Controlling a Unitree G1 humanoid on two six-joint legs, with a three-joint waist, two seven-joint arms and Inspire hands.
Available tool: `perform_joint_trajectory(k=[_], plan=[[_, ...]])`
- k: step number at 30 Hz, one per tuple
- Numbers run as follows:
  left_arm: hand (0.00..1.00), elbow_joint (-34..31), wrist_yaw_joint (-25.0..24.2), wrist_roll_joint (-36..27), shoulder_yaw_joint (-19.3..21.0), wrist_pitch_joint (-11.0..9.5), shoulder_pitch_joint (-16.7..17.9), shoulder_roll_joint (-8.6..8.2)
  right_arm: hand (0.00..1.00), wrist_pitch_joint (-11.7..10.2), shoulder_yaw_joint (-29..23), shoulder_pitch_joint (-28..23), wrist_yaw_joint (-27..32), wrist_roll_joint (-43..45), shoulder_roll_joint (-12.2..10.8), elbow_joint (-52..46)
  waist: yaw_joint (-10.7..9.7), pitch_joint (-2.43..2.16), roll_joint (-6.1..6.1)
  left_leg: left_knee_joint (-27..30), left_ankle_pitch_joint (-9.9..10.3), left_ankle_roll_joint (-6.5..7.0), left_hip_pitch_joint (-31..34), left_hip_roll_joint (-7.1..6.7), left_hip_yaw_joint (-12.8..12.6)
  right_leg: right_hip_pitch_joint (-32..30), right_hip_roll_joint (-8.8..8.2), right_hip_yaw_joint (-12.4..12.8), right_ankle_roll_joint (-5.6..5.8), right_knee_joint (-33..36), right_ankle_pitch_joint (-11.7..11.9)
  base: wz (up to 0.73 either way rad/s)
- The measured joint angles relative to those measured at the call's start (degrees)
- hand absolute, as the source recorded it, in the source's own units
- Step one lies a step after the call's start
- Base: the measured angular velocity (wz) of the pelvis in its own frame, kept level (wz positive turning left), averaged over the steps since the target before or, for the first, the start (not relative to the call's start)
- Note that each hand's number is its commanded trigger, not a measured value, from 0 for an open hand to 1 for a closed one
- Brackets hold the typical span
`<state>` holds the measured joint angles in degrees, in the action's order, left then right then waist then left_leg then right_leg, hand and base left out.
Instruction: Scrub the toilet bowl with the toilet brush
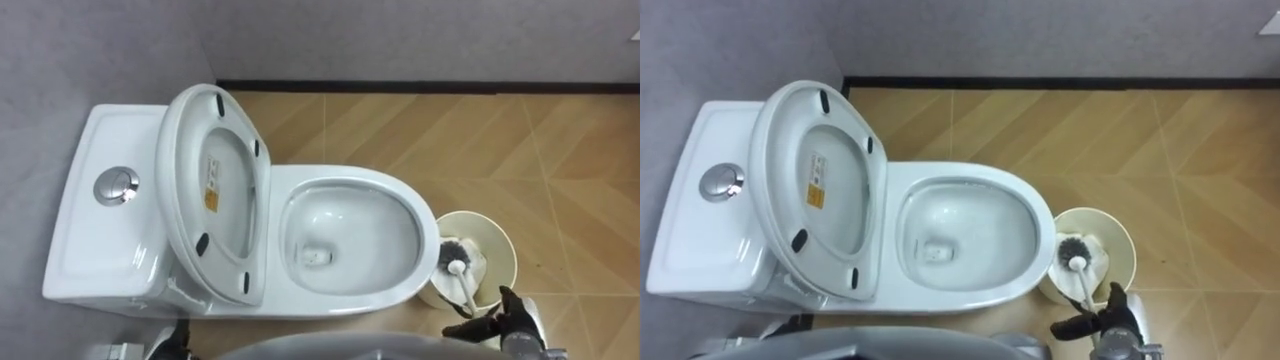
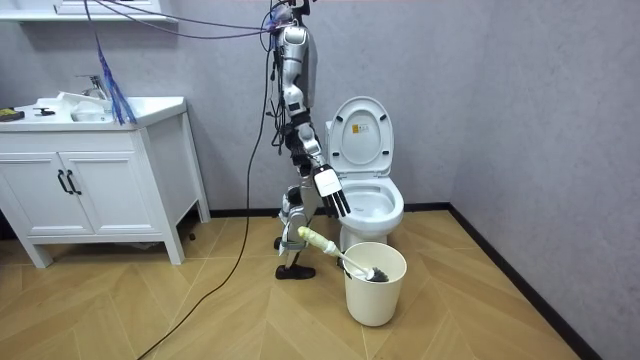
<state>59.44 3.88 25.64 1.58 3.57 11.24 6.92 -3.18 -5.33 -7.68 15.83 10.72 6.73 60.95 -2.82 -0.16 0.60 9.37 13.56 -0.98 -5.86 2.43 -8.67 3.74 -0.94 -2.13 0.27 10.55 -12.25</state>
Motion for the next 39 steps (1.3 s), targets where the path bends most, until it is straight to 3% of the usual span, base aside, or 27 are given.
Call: perform_joint_trajectory(k=[6,11,19,27,32,37,39], plan=[[0.0,0.0,0.9,-1.3,0.2,-1.5,-0.9,0.13,0.0,-1.2,0.0,0.4,1.8,-1.8,0.1,0.7,0.0,0.0,0.16,0.0,0.0,0.0,0.7,-0.08,0.9,-0.5,-0.18,-1.3,-0.01,-0.3,0.0,0.1],[0.0,0.1,0.9,-1.4,0.3,-2.7,-2.9,0.23,0.0,-2.3,0.0,3.0,2.9,-2.3,0.5,2.3,0.1,0.08,1.0,0.6,-0.2,0.25,4.6,-0.18,1.5,-3.9,-0.57,-2.4,0.03,0.4,0.6,0.06],[0.0,0.3,1.0,-3.9,-0.9,-5.3,-6.0,0.5,0.0,-3.7,0.3,9.2,4.2,-3.5,1.5,8.8,0.2,0.63,1.62,2.9,-0.9,1.15,10.9,-1.09,2.7,-10.2,-1.66,-3.0,0.35,3.7,0.7,0.06],[0.0,3.1,0.9,-13.0,-6.8,-5.7,-14.3,0.64,0.0,-3.1,2.0,15.2,5.1,-7.0,4.3,14.3,0.3,1.71,3.11,10.2,-1.3,1.87,23.8,-1.88,4.0,-22.2,-3.17,-4.1,0.61,10.4,0.8,0.1],[0.0,1.5,1.3,-14.5,-8.7,-5.7,-16.8,0.35,0.0,-2.3,2.9,17.6,6.6,-10.7,4.7,17.1,0.6,2.33,2.79,15.4,-1.1,2.39,30.6,-2.7,4.1,-29.6,-4.72,-4.3,0.49,17.4,-1.0,0.11],[0.0,-3.6,2.4,-18.2,-11.1,-5.8,-17.6,0.2,0.0,-0.5,4.0,19.8,7.1,-13.1,5.5,16.8,1.2,2.35,2.77,19.3,-1.1,2.77,38.1,-3.24,3.9,-37.8,-5.99,-4.0,0.33,23.1,-2.1,0.06],[0.0,-6.0,2.6,-19.4,-12.1,-5.8,-17.9,0.26,0.0,-0.4,4.2,21.1,7.3,-13.2,7.0,16.9,1.6,2.32,2.81,21.1,-1.1,2.83,41.4,-3.27,4.0,-41.0,-6.0,-3.6,0.23,24.9,-2.0,0.02]])
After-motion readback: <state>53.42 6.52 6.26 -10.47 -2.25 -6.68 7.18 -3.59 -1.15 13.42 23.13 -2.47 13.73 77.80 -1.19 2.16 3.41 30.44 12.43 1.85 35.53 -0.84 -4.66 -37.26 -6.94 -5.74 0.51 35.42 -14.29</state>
